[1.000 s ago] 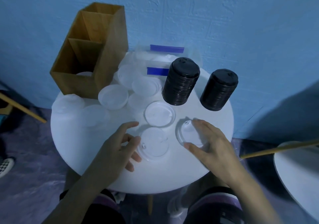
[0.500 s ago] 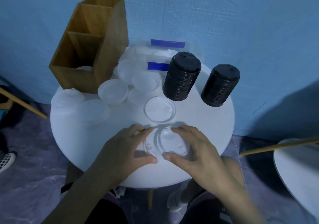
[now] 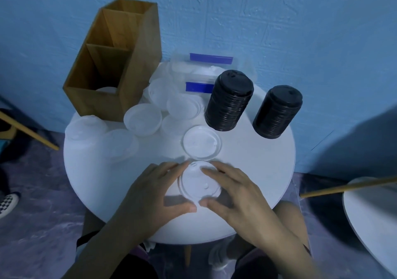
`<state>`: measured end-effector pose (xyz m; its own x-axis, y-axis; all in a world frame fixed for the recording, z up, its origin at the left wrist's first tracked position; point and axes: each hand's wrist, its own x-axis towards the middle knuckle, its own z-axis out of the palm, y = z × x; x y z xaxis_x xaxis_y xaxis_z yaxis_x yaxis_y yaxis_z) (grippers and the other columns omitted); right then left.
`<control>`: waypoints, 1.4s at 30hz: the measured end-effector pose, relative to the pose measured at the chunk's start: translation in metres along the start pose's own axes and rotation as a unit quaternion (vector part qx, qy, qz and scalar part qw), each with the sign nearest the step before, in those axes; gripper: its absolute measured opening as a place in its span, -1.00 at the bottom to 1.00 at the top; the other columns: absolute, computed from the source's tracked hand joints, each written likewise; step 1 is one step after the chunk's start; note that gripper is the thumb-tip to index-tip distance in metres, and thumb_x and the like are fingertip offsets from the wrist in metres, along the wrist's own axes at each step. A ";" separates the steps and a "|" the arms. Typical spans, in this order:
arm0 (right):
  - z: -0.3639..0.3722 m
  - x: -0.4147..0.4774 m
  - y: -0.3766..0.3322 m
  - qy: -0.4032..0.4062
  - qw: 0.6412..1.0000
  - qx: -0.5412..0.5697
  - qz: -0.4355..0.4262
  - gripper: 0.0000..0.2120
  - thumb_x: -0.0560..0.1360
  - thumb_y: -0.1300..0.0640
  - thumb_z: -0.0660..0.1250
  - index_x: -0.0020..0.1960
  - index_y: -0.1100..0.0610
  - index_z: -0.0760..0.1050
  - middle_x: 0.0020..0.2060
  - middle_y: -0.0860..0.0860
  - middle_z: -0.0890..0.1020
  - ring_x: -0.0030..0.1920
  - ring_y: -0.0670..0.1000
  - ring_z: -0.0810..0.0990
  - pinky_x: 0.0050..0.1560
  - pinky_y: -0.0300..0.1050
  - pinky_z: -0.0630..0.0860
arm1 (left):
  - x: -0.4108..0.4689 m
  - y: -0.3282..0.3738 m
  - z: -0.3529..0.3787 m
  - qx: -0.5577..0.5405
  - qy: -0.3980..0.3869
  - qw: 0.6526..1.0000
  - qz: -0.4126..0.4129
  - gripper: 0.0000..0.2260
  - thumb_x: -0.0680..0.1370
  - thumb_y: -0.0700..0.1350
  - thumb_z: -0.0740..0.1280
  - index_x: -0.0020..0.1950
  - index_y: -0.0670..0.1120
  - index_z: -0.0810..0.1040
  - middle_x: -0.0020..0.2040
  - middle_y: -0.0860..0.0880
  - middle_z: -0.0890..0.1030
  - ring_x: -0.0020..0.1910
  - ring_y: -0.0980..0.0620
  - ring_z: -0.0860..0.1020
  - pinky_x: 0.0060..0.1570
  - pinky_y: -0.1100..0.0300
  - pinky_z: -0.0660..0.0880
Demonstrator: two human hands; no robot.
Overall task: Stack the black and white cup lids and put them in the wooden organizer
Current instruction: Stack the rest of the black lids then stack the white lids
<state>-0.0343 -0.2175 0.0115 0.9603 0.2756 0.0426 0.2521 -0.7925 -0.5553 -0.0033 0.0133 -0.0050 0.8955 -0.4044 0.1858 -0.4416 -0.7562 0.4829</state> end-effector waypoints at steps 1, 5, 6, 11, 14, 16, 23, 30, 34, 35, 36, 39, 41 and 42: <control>0.002 0.002 -0.001 0.000 1.000 0.001 -0.003 -0.40 0.50 -0.35 0.30 0.49 -0.21 0.36 0.49 -0.33 0.29 0.46 -0.29 0.21 0.36 -0.56 0.02 | 0.000 -0.002 -0.001 -0.008 0.006 1.000 0.004 -0.27 0.37 0.43 0.32 0.45 0.10 0.45 0.26 0.19 0.55 0.12 0.29 0.34 0.04 0.45 0.26; 0.004 0.006 -0.004 0.017 1.000 -0.001 -0.012 -0.38 0.44 -0.37 0.35 0.44 -0.19 0.43 0.46 -0.31 0.39 0.45 -0.31 0.24 0.35 -0.58 0.06 | 0.000 -0.008 -0.003 -0.018 0.035 0.999 0.008 -0.32 0.39 0.39 0.34 0.43 0.10 0.46 0.23 0.25 0.53 0.15 0.34 0.31 0.11 0.39 0.28; 0.003 0.006 -0.003 0.016 1.000 0.001 -0.011 -0.38 0.44 -0.37 0.36 0.44 -0.20 0.43 0.46 -0.33 0.39 0.44 -0.33 0.24 0.35 -0.58 0.07 | 0.000 -0.009 -0.003 -0.020 0.036 0.999 0.009 -0.31 0.37 0.39 0.35 0.43 0.10 0.46 0.21 0.28 0.50 0.15 0.34 0.31 0.11 0.37 0.29; 0.000 0.006 0.003 0.027 0.999 0.044 -0.011 -0.43 0.46 -0.26 0.44 0.43 -0.23 0.42 0.41 -0.47 0.33 0.42 -0.40 0.28 0.35 -0.54 0.13 | 0.000 -0.008 -0.004 -0.016 0.028 0.999 0.003 -0.23 0.27 0.40 0.38 0.44 0.17 0.43 0.14 0.51 0.34 0.15 0.32 0.33 0.11 0.37 0.26; 0.004 0.006 0.005 0.031 0.998 0.045 -0.013 -0.43 0.46 -0.25 0.45 0.42 -0.22 0.43 0.42 -0.42 0.37 0.42 -0.39 0.28 0.35 -0.54 0.14 | 0.000 -0.009 -0.003 -0.013 0.019 1.000 0.008 -0.24 0.30 0.41 0.38 0.45 0.18 0.40 0.19 0.44 0.39 0.17 0.35 0.29 0.16 0.32 0.26; 0.007 0.008 0.004 0.040 0.999 0.023 -0.018 -0.43 0.44 -0.32 0.42 0.40 -0.19 0.46 0.40 -0.34 0.44 0.40 -0.34 0.33 0.34 -0.54 0.14 | 0.000 -0.010 -0.002 -0.017 0.019 1.000 0.004 -0.24 0.31 0.43 0.36 0.45 0.15 0.42 0.22 0.35 0.44 0.19 0.35 0.30 0.16 0.31 0.25; -0.002 0.019 0.011 0.076 0.994 0.074 0.002 -0.64 0.49 -0.26 0.39 0.26 -0.25 0.53 0.12 -0.31 0.61 0.12 -0.20 0.57 0.14 -0.36 0.44 | 0.000 -0.020 -0.003 -0.018 0.038 0.999 -0.023 -0.29 0.34 0.41 0.37 0.44 0.19 0.40 0.28 0.34 0.46 0.25 0.23 0.39 0.22 0.07 0.40; -0.001 0.045 0.028 0.153 0.982 -0.106 -0.034 -0.73 0.58 0.02 0.41 0.28 -0.08 0.59 0.39 -0.08 0.41 0.29 0.01 0.39 0.18 -0.23 0.40 | -0.002 -0.024 -0.010 -0.015 0.036 0.998 -0.044 -0.30 0.34 0.41 0.35 0.44 0.19 0.41 0.28 0.33 0.44 0.24 0.25 0.35 0.28 0.06 0.39; -0.008 0.044 0.032 0.170 0.985 -0.017 -0.034 -0.88 0.58 0.09 0.41 0.11 -0.03 0.63 0.25 -0.29 0.54 0.42 -0.17 0.38 0.35 -0.39 0.27 | -0.003 -0.024 -0.012 -0.018 0.030 0.998 -0.044 -0.30 0.35 0.41 0.35 0.45 0.22 0.40 0.25 0.45 0.36 0.26 0.31 0.31 0.27 0.12 0.35; -0.013 0.042 0.029 0.169 0.985 0.044 -0.012 -0.89 0.60 0.08 0.39 0.11 -0.03 0.62 0.16 -0.36 0.57 0.35 -0.25 0.44 0.31 -0.41 0.31 | -0.003 -0.024 -0.012 -0.018 0.029 0.999 -0.042 -0.30 0.35 0.41 0.35 0.45 0.22 0.39 0.25 0.49 0.34 0.26 0.33 0.29 0.27 0.13 0.33; -0.018 0.039 0.027 0.162 0.981 0.109 0.017 -0.92 0.62 0.07 0.36 0.08 -0.04 0.61 0.04 -0.33 0.63 0.21 -0.25 0.54 0.22 -0.36 0.40 | -0.002 -0.024 -0.013 -0.017 0.029 0.999 -0.041 -0.30 0.35 0.40 0.35 0.45 0.22 0.39 0.25 0.51 0.32 0.26 0.35 0.28 0.26 0.14 0.33; -0.028 0.039 0.023 0.149 0.938 0.303 0.080 -0.87 0.63 0.06 0.33 -0.06 0.07 0.56 -0.22 0.10 0.61 -0.15 0.01 0.60 -0.07 -0.12 0.49 | 0.001 -0.025 -0.012 -0.017 0.038 0.998 -0.037 -0.31 0.35 0.40 0.35 0.45 0.21 0.40 0.25 0.53 0.31 0.24 0.36 0.28 0.25 0.12 0.33; -0.032 0.042 0.023 0.132 0.887 0.425 0.125 -0.74 0.58 0.04 0.34 -0.08 0.27 0.51 -0.28 0.20 0.49 -0.14 0.09 0.67 -0.08 -0.13 0.60 | 0.004 -0.024 -0.011 -0.018 0.037 0.998 -0.039 -0.30 0.35 0.41 0.35 0.45 0.21 0.40 0.26 0.54 0.30 0.24 0.35 0.28 0.25 0.09 0.35; -0.033 0.044 0.023 0.114 0.861 0.473 0.145 -0.66 0.54 0.02 0.35 -0.08 0.34 0.47 -0.30 0.17 0.48 -0.13 0.13 0.71 -0.06 -0.10 0.65 | 0.005 -0.024 -0.011 -0.018 0.039 0.998 -0.035 -0.30 0.35 0.40 0.35 0.45 0.21 0.40 0.26 0.57 0.29 0.23 0.35 0.27 0.24 0.09 0.35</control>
<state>0.0172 -0.2416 0.0286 0.9921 -0.0583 -0.1108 -0.1099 0.0186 -0.9938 0.0122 0.0350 -0.0060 0.9263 -0.3089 0.2158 -0.3768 -0.7614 0.5276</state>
